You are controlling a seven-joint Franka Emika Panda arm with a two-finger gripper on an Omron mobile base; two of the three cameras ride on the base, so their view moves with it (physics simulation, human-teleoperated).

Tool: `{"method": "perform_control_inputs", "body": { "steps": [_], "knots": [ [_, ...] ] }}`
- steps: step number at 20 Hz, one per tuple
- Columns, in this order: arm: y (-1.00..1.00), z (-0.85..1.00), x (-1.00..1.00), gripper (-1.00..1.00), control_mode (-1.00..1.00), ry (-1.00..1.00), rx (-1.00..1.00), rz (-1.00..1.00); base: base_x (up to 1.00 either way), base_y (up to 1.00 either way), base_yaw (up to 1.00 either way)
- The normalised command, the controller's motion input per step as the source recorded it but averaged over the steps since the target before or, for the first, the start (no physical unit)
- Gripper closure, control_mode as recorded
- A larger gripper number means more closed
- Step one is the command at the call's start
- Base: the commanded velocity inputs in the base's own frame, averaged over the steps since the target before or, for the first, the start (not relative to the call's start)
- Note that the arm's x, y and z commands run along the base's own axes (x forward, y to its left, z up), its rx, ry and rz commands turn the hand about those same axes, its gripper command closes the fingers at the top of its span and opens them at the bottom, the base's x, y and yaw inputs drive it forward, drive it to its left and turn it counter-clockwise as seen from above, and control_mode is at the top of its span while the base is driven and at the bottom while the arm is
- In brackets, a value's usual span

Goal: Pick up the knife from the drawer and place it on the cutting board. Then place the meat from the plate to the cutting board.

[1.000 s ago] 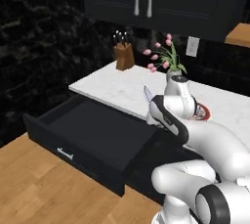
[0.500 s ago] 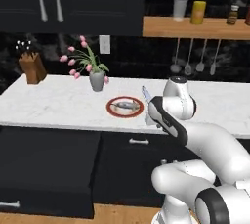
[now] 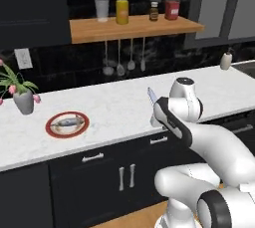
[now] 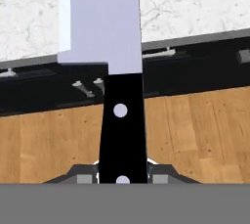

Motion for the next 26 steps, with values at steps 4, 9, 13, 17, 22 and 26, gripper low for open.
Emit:
{"method": "perform_control_inputs", "body": {
  "steps": [4, 9, 13, 17, 22, 26],
  "knots": [
    [0.0, 0.0, 0.0, 1.0, 1.0, 0.0, 0.0, 0.0, 0.18, -0.93, -0.37],
    [0.0, 0.0, 0.0, 1.0, 1.0, 0.0, 0.0, 0.0, 0.51, -1.0, -0.12],
    [0.0, 0.0, 0.0, 1.0, 1.0, 0.0, 0.0, 0.0, 0.51, -1.0, -0.05],
    [0.0, 0.0, 0.0, 1.0, 1.0, 0.0, 0.0, 0.0, 0.54, -1.0, -0.03],
    [0.0, 0.0, 0.0, 1.0, 1.0, 0.0, 0.0, 0.0, 0.64, -1.0, 0.0],
    [0.0, 0.0, 0.0, 1.0, 1.0, 0.0, 0.0, 0.0, 0.51, -1.0, 0.02]
  ]
}}
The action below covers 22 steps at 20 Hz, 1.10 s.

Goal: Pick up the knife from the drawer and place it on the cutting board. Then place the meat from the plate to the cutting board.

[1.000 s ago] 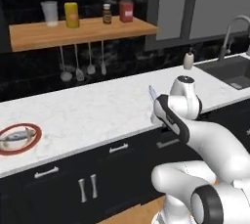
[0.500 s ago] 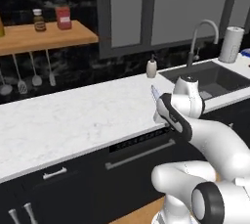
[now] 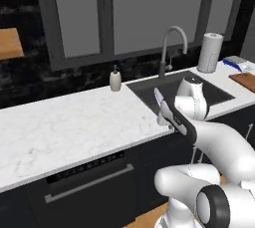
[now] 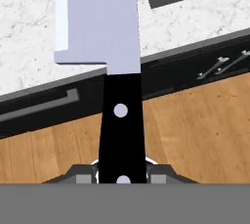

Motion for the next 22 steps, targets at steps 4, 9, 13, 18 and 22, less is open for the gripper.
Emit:
{"method": "perform_control_inputs", "body": {
  "steps": [4, 9, 13, 18, 22],
  "knots": [
    [0.0, 0.0, 0.0, 1.0, 1.0, 0.0, 0.0, 0.0, 0.4, -1.0, 0.05],
    [0.0, 0.0, 0.0, 1.0, 1.0, 0.0, 0.0, 0.0, 0.55, -1.0, 0.07],
    [0.0, 0.0, 0.0, 1.0, 1.0, 0.0, 0.0, 0.0, 0.78, -1.0, 0.24],
    [0.0, 0.0, 0.0, 1.0, 1.0, 0.0, 0.0, 0.0, 0.68, -1.0, 0.35],
    [0.0, 0.0, 0.0, 1.0, 1.0, 0.0, 0.0, 0.0, 0.17, -1.0, 0.21]
  ]
}}
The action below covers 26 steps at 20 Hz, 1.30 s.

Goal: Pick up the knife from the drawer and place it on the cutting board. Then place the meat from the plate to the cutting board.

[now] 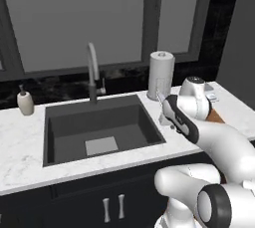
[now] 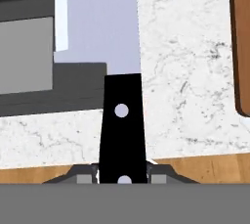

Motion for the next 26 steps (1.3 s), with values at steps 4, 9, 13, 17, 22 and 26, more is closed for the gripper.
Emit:
{"method": "perform_control_inputs", "body": {
  "steps": [4, 9, 13, 17, 22, 26],
  "knots": [
    [0.0, 0.0, 0.0, 1.0, 1.0, 0.0, 0.0, 0.0, 0.0, -1.0, 0.06],
    [0.0, 0.0, 0.0, 1.0, 1.0, 0.0, 0.0, 0.0, 0.12, -0.35, 0.02],
    [0.0, 0.0, 0.0, 1.0, 1.0, 0.0, 0.0, 0.0, 0.19, 0.0, 0.0],
    [0.0, 0.0, 0.0, 1.0, 1.0, 0.0, 0.0, 0.0, 0.03, 0.0, 0.0],
    [0.0, 0.0, 0.0, 1.0, -1.0, 0.0, 0.0, -0.03, 0.0, 0.0, -0.01],
    [-0.18, 0.03, 0.24, 1.0, -1.0, 0.05, 0.0, -0.23, 0.0, 0.0, 0.0]
  ]
}}
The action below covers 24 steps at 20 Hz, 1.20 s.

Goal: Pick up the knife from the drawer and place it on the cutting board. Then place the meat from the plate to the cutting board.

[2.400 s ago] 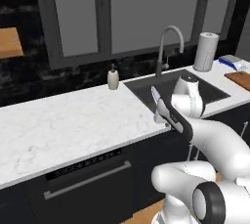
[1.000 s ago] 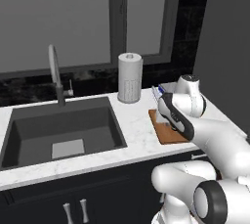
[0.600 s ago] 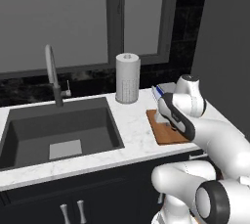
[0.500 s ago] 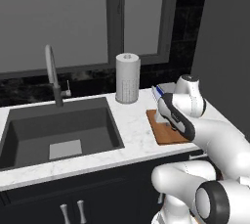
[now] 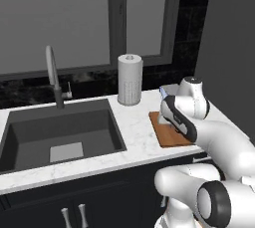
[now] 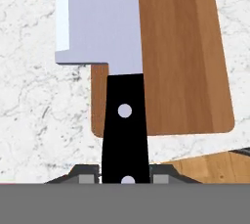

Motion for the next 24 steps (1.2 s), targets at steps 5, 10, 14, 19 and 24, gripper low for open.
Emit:
{"method": "perform_control_inputs", "body": {
  "steps": [5, 10, 14, 19, 24],
  "knots": [
    [-0.45, -0.33, 0.72, 1.0, -1.0, 0.09, 0.0, -0.2, 0.0, 0.0, 0.0],
    [-0.58, -0.54, 0.5, 1.0, -1.0, 0.2, -0.02, -0.05, 0.0, 0.0, 0.0],
    [-0.56, -0.44, 0.56, 1.0, -1.0, 0.04, -0.01, 0.02, 0.0, 0.0, 0.0],
    [-0.46, -0.27, 0.31, 1.0, -1.0, 0.0, 0.0, 0.12, 0.0, 0.0, 0.0],
    [-0.02, -0.36, 0.02, 1.0, -1.0, 0.0, 0.0, 0.1, 0.0, 0.0, 0.0]
  ]
}}
